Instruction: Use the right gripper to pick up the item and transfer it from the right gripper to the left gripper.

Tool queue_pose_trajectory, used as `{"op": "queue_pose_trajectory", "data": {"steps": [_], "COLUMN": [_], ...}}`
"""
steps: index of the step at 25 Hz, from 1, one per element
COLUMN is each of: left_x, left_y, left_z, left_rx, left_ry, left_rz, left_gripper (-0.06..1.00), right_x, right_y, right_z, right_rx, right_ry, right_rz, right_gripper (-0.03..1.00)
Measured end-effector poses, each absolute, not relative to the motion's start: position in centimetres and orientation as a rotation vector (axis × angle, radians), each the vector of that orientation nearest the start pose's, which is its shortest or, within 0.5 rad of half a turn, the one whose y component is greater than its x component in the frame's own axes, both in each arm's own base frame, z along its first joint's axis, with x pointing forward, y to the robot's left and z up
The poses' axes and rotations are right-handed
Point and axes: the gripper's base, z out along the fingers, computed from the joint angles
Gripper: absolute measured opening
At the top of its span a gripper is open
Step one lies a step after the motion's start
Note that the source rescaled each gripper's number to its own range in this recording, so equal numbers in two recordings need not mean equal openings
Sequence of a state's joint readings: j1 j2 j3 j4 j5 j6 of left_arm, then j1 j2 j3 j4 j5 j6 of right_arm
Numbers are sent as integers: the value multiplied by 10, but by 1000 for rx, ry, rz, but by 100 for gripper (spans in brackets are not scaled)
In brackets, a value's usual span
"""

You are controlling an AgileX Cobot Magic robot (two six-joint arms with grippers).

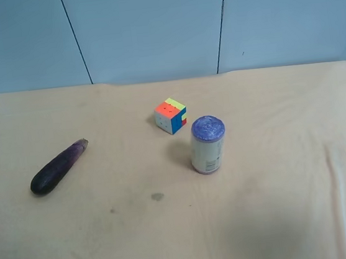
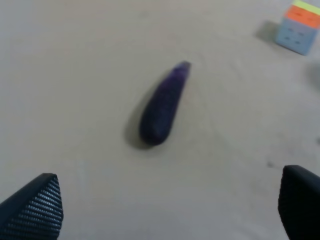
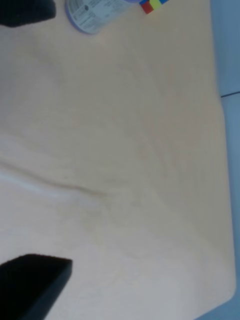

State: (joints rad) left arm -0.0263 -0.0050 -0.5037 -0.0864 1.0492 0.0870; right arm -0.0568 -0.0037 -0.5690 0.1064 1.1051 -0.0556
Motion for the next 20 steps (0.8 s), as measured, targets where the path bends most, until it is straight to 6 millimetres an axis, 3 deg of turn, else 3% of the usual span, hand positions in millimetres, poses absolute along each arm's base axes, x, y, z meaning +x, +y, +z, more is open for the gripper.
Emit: {"op": "queue_pose_trajectory", "data": {"steps": [20], "left_x": [-6], "left_y": [-7], "left_z": [279], "left_rx": [74], "left_ry": [2020], "left_rz": [-32], "left_gripper": [71], "right_x": [-16], "right_y": [10], "right_z": [293], "right_rx": [-11], "right_ry": [2012], "right_rz": [55], "right_gripper": [83]}}
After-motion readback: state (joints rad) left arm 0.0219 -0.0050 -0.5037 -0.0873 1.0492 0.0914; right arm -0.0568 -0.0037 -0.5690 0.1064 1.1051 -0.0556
